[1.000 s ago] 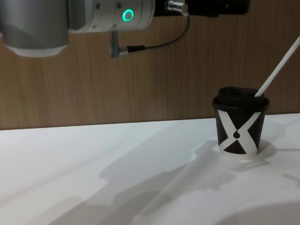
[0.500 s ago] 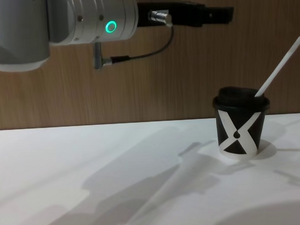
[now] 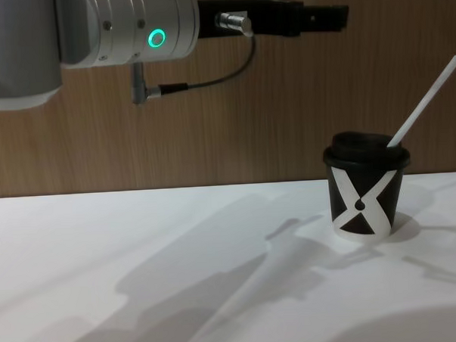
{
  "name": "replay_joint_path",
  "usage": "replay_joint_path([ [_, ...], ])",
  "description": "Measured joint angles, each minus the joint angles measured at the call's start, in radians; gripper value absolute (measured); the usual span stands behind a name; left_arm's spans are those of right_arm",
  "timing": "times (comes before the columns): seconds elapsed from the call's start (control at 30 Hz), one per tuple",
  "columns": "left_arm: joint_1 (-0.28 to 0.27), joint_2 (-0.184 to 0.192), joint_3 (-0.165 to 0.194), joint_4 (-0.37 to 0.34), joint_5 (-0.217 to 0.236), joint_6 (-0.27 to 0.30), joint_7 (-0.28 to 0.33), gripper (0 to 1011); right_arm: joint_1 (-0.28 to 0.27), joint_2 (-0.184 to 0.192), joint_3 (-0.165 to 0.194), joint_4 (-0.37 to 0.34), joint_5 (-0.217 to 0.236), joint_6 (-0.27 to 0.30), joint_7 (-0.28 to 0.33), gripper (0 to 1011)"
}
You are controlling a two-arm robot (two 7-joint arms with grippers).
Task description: Pick up the straw with one hand, pass it to the other hand, and insert it into the cup.
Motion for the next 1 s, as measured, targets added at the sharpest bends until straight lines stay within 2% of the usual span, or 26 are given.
replay_joint_path([
  [0.37,0.007,0.001,-0.01,-0.013,-0.003,0.003,-0.009,1000,0.009,0.001,-0.018,0.007,0.001,0.003,-0.005,1001],
  [1.0,0.01,0.002,-0.015,-0.019,-0.005,0.005,-0.013,1000,0.013,0.003,-0.027,0.011,0.002,0.005,-0.007,1001],
])
